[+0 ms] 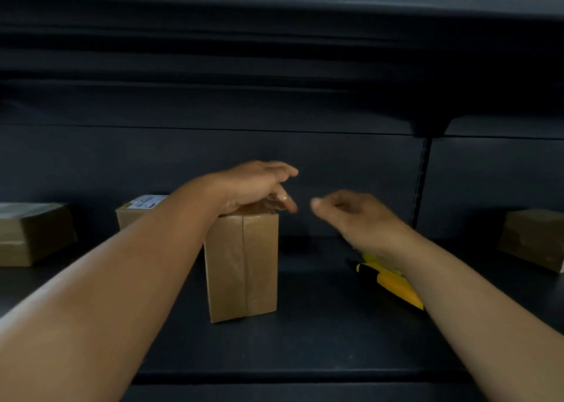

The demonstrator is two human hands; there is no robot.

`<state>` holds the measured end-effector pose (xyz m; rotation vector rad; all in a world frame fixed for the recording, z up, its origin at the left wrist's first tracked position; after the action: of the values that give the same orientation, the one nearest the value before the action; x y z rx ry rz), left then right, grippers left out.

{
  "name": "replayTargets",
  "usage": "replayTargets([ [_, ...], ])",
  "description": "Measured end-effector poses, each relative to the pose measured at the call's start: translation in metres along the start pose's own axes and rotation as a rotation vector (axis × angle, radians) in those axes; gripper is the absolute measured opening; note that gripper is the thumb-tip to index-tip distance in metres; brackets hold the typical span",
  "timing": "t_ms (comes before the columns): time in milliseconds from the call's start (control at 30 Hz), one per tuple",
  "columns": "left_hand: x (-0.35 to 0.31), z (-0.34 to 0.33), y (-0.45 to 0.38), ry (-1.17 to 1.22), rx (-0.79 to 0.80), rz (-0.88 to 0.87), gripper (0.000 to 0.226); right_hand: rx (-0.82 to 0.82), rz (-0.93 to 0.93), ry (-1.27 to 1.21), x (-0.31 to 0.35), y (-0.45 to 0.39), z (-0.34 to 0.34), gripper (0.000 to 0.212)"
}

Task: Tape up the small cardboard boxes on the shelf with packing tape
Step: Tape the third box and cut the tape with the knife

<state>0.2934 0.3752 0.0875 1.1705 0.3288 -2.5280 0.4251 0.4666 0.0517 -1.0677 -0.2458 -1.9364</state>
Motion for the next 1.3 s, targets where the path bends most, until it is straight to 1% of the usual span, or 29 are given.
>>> replayTargets([
  [100, -0.002, 0.002, 0.001, -0.033, -0.039, -0.021, 0.040, 0.056, -0.025, -0.181, 0.013, -0.006, -0.029, 0.049],
  [167, -0.001, 0.002, 0.001, -0.020, -0.059, -0.025, 0.042, 0.038, -0.110, -0.350, 0.016, -0.013, -0.041, 0.051],
  [233, 0.000, 0.002, -0.001, -0.001, -0.058, -0.011, 0.045, 0.012, -0.185, -0.526, 0.019, -0.016, -0.050, 0.046],
  [333, 0.003, 0.004, -0.002, 0.025, -0.055, 0.013, 0.050, -0.051, -0.240, -0.653, 0.018, -0.022, -0.060, 0.035],
  [400, 0.005, 0.005, -0.003, 0.027, -0.041, 0.014, 0.053, -0.080, -0.265, -0.721, 0.017, -0.026, -0.066, 0.032],
  [500, 0.005, 0.005, -0.004, 0.015, -0.034, -0.009, 0.061, -0.109, -0.296, -0.764, 0.010, -0.031, -0.071, 0.035],
  [567, 0.004, 0.006, -0.004, 0.038, -0.068, -0.039, 0.059, -0.106, -0.338, -0.780, 0.002, -0.028, -0.076, 0.024],
  [600, 0.005, 0.006, -0.005, 0.047, -0.085, -0.048, 0.057, -0.094, -0.365, -0.774, -0.001, -0.025, -0.079, 0.022],
  [633, 0.005, 0.007, -0.005, 0.055, -0.097, -0.053, 0.057, -0.093, -0.382, -0.757, -0.005, -0.023, -0.080, 0.023],
  [700, 0.004, 0.009, -0.004, 0.076, -0.117, -0.067, 0.057, -0.155, -0.378, -0.699, -0.008, -0.023, -0.074, 0.029],
  [767, 0.003, 0.010, -0.002, 0.099, -0.129, -0.078, 0.058, -0.260, -0.308, -0.669, 0.002, -0.021, -0.060, 0.032],
  [800, 0.003, 0.011, -0.001, 0.114, -0.137, -0.078, 0.059, -0.304, -0.242, -0.678, 0.011, -0.019, -0.051, 0.031],
  [833, 0.004, 0.012, -0.002, 0.134, -0.148, -0.073, 0.062, -0.314, -0.132, -0.682, 0.025, -0.014, -0.044, 0.031],
  [867, 0.005, 0.014, -0.002, 0.159, -0.162, -0.064, 0.065, -0.281, 0.009, -0.649, 0.042, -0.009, -0.039, 0.033],
  [900, 0.006, 0.016, -0.002, 0.189, -0.170, -0.056, 0.068, -0.211, 0.126, -0.587, 0.057, -0.003, -0.037, 0.036],
  [933, 0.007, 0.017, -0.002, 0.224, -0.170, -0.053, 0.072, -0.118, 0.201, -0.504, 0.068, 0.000, -0.039, 0.039],
  [967, 0.008, 0.018, -0.003, 0.273, -0.167, -0.055, 0.075, -0.007, 0.226, -0.425, 0.075, 0.003, -0.047, 0.042],
  [1000, 0.010, 0.020, -0.003, 0.322, -0.173, -0.049, 0.078, 0.102, 0.203, -0.359, 0.077, 0.003, -0.056, 0.046],
  [1033, 0.012, 0.021, -0.004, 0.366, -0.191, -0.039, 0.079, 0.178, 0.156, -0.312, 0.073, 0.002, -0.065, 0.051],
  [1067, 0.013, 0.022, -0.004, 0.397, -0.218, -0.033, 0.079, 0.221, 0.112, -0.282, 0.066, -0.001, -0.072, 0.055],
  [1133, 0.013, 0.023, -0.004, 0.416, -0.256, -0.042, 0.076, 0.216, 0.074, -0.261, 0.056, -0.006, -0.080, 0.060],
  [1200, 0.014, 0.022, -0.004, 0.430, -0.294, -0.064, 0.073, 0.183, 0.067, -0.295, 0.051, -0.009, -0.081, 0.063],
  [1267, 0.016, 0.027, -0.002, 0.451, -0.354, -0.088, 0.070, 0.177, 0.048, -0.326, 0.050, -0.011, -0.082, 0.064],
  [1300, 0.017, 0.030, 0.001, 0.414, -0.380, -0.115, 0.068, 0.174, 0.048, -0.329, 0.050, -0.011, -0.083, 0.063],
])
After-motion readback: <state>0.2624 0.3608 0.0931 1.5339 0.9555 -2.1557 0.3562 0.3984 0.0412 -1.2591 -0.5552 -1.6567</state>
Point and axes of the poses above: each hand's wrist, its own y-axis away from the middle knuckle, its own z-axis out of the back of the hand, x = y × z, the point moved 5 cm from there along -y, towards the middle knuckle, and after that the axes turned 4 degrees about x, right-handed, at the moved point
